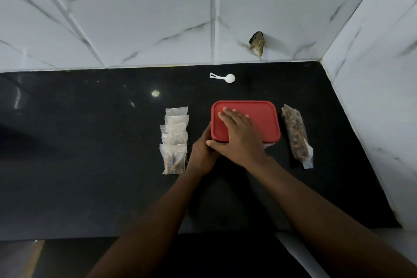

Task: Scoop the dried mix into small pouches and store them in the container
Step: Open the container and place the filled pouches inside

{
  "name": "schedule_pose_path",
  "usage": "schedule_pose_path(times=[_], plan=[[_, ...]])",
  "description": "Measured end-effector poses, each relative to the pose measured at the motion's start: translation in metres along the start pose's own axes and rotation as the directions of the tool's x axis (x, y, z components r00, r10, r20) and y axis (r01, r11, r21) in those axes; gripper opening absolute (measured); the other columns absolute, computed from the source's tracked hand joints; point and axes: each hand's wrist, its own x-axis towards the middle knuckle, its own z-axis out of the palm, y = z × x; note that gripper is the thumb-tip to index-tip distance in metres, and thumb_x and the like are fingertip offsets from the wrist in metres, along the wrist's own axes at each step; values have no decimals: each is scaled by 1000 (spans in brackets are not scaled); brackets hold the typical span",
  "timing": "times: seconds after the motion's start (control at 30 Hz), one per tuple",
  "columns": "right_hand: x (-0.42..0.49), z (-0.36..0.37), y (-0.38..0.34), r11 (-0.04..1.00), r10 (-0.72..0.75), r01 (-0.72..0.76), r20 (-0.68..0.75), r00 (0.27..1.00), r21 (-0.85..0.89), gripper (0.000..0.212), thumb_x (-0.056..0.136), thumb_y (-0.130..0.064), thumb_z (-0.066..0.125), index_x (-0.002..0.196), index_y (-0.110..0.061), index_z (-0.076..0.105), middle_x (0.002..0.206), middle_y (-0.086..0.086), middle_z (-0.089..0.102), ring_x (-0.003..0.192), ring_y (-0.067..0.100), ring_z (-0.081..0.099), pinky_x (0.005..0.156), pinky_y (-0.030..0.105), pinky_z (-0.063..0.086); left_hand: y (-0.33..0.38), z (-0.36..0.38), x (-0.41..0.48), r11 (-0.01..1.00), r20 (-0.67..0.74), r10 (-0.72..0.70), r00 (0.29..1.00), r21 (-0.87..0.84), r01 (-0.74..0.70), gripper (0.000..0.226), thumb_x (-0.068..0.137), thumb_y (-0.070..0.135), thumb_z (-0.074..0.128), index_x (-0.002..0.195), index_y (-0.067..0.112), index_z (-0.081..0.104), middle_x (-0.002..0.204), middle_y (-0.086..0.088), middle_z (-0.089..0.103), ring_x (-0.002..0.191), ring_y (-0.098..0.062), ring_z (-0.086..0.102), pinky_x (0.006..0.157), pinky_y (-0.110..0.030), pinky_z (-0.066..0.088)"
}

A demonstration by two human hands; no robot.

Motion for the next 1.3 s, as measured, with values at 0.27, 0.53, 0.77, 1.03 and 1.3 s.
schedule_pose_path(times=[0.27,0.53,0.77,1.03,1.3], plan=[[10,-12,-11,998,45,-39,130,991,-51,87,81,-49,74,154,-15,40,163,6,35,153,26,25,125,53,18,-14,2,1,1000,-21,-1,1000,-7,0,66,94,10,72,154,9,44,133,-1,68,117,9,63,100,-14,48],[23,-36,-24,984,52,-22,164,985,-179,77,71,-59,77,135,-19,62,131,3,63,116,22,58,94,40,50,-18,1,3,1000,-10,-30,999,6,30,62,93,9,73,150,5,48,119,9,69,106,17,63,91,-7,46],[27,-46,-15,995,93,-95,102,990,17,55,63,-57,76,103,-20,77,96,-1,77,92,16,69,88,39,55,-14,0,3,999,18,-49,999,-13,50,59,93,23,74,147,15,51,122,10,71,117,1,65,102,-19,50],[34,-62,-8,973,98,-128,159,982,191,62,65,-54,80,120,-24,75,115,-8,76,100,2,68,93,19,50,-13,0,3,992,18,-123,992,-28,123,62,88,31,80,143,15,56,127,6,72,116,-1,67,104,-33,55],[-4,-23,4,958,10,-40,108,994,285,70,80,-42,82,143,-24,58,159,-5,42,151,5,26,126,29,3,-6,-12,5,999,18,-48,999,6,48,102,76,15,89,159,17,30,138,9,61,121,3,62,96,-13,50]])
